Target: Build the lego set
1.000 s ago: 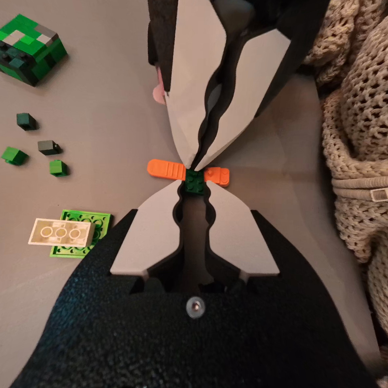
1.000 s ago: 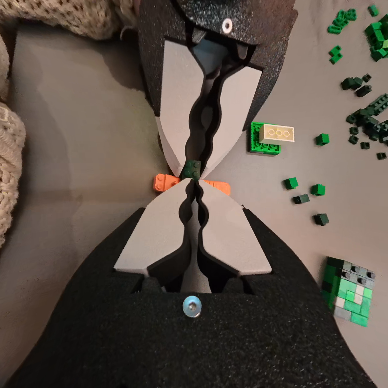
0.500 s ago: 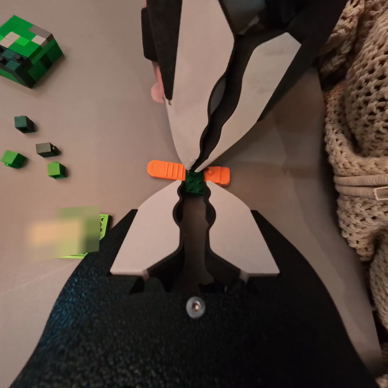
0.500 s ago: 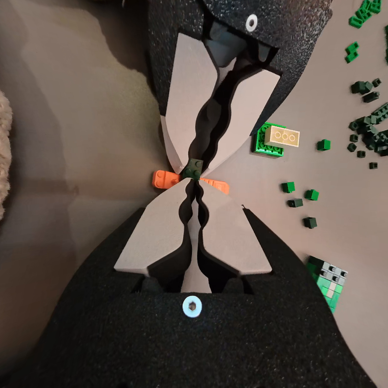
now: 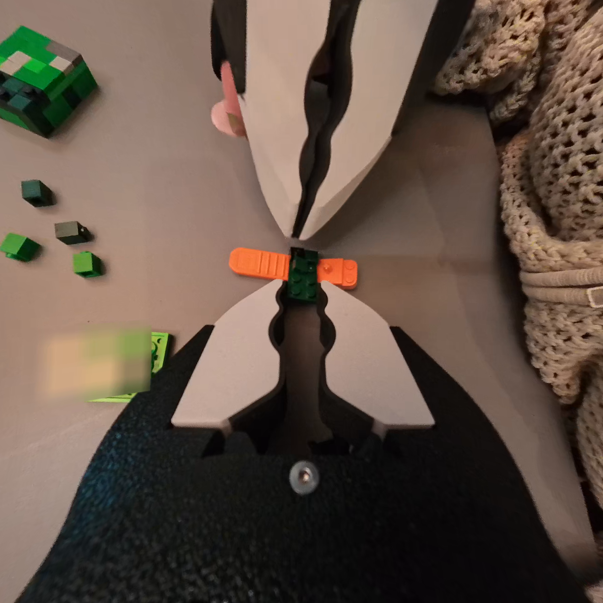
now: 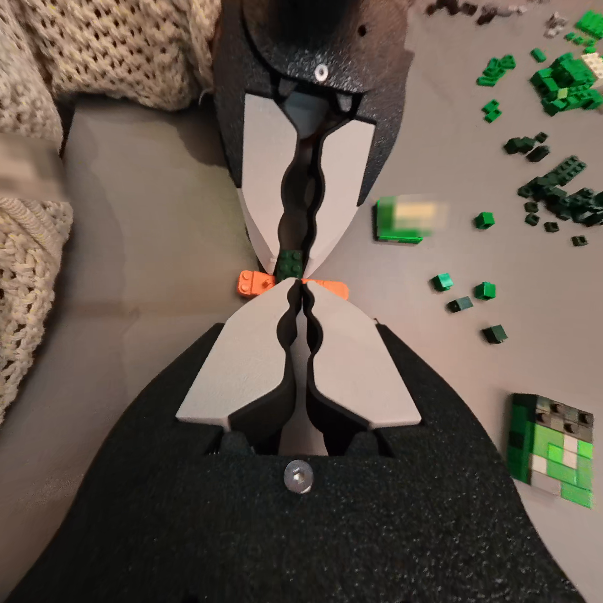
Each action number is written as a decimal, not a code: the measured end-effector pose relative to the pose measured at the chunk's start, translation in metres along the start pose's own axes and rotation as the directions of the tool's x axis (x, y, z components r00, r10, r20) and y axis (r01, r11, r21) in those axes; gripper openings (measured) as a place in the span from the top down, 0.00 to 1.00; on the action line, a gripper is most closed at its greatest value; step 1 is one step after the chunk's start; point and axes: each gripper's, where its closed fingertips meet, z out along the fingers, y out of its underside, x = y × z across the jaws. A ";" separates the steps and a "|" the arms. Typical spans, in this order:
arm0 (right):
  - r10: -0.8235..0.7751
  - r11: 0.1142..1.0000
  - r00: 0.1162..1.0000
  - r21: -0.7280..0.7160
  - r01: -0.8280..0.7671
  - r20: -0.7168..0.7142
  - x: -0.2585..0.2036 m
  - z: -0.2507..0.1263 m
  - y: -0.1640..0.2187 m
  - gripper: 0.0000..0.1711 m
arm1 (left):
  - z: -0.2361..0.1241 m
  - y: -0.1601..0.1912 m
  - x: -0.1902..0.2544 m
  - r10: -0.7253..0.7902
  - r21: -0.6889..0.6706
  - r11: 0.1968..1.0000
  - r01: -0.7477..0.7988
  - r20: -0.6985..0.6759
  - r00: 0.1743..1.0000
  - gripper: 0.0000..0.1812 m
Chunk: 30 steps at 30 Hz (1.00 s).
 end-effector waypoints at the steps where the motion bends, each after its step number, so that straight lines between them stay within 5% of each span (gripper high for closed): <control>1: -0.006 0.999 1.000 0.033 0.006 -0.007 0.002 -0.001 -0.003 0.98 | 0.000 0.000 0.000 0.007 0.000 1.000 -0.007 0.002 1.000 0.91; 7: -0.102 0.977 0.987 0.173 0.124 -0.127 0.014 -0.012 -0.016 0.88 | -0.008 -0.015 -0.009 -0.010 0.119 0.993 0.003 0.059 0.998 0.91; 15: 0.368 0.838 0.905 0.346 -0.422 0.213 0.021 -0.027 -0.034 0.85 | -0.028 -0.042 -0.018 0.163 0.238 0.941 -0.240 0.301 0.939 0.91; 30: 0.442 0.776 0.831 0.322 -0.543 0.337 0.015 -0.017 -0.034 0.94 | -0.029 -0.044 -0.013 0.206 0.233 0.927 -0.294 0.338 0.918 0.91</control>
